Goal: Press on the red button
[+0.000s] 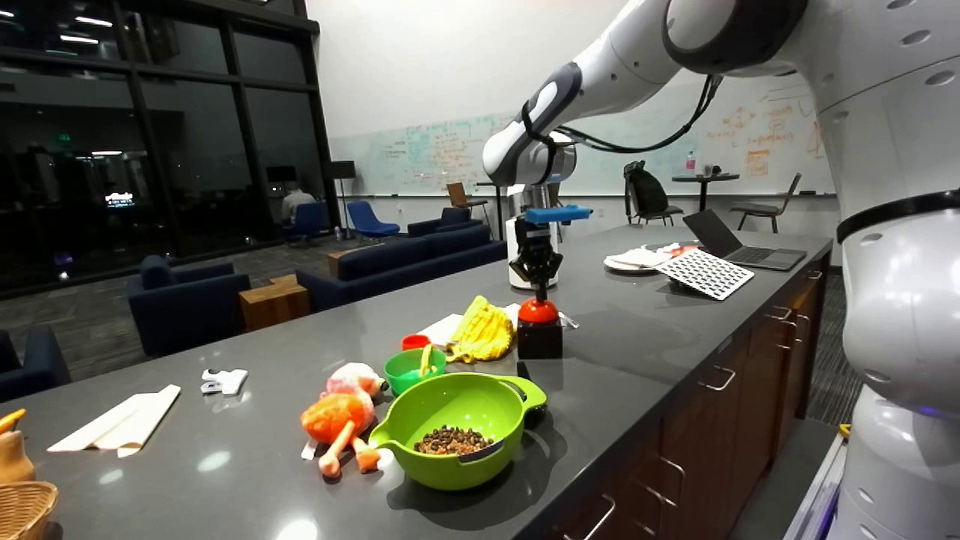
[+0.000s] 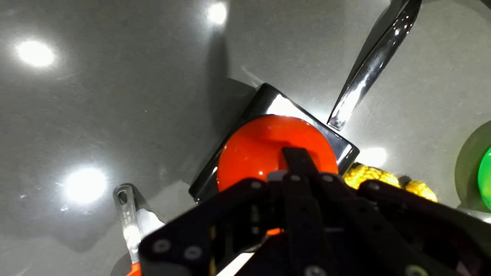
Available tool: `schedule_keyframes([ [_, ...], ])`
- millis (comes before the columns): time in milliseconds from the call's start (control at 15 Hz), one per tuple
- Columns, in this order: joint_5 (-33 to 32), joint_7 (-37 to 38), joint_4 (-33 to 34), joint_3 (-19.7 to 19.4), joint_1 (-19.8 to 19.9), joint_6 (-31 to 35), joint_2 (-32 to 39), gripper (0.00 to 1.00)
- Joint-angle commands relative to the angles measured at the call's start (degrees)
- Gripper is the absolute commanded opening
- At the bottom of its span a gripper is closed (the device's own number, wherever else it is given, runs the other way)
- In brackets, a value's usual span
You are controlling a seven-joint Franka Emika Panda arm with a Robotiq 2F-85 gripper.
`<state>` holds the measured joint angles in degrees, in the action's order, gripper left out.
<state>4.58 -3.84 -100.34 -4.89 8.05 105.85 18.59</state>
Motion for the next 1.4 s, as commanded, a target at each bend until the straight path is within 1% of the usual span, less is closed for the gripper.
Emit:
schedule_keyframes([
  [0,2.3,-0.6,5.1,-0.4,1.5,-4.2,4.4,0.0],
  [200,3.1,-0.5,8.2,-0.3,2.0,-7.2,5.8,0.0],
  [467,3.2,-0.3,11.2,-0.3,2.5,-9.2,7.1,0.0],
  [667,3.3,0.0,12.4,-0.2,2.6,-8.7,7.2,0.0],
  [867,3.5,0.2,16.1,-0.1,2.9,-9.4,7.6,0.0],
  [1133,3.1,0.2,19.0,-0.1,2.8,-7.3,7.8,0.0],
  [1267,2.3,0.1,19.4,-0.3,2.6,-5.3,7.7,0.0],
  [1333,-0.2,0.3,15.1,-0.6,1.5,-4.8,3.6,0.0],
])
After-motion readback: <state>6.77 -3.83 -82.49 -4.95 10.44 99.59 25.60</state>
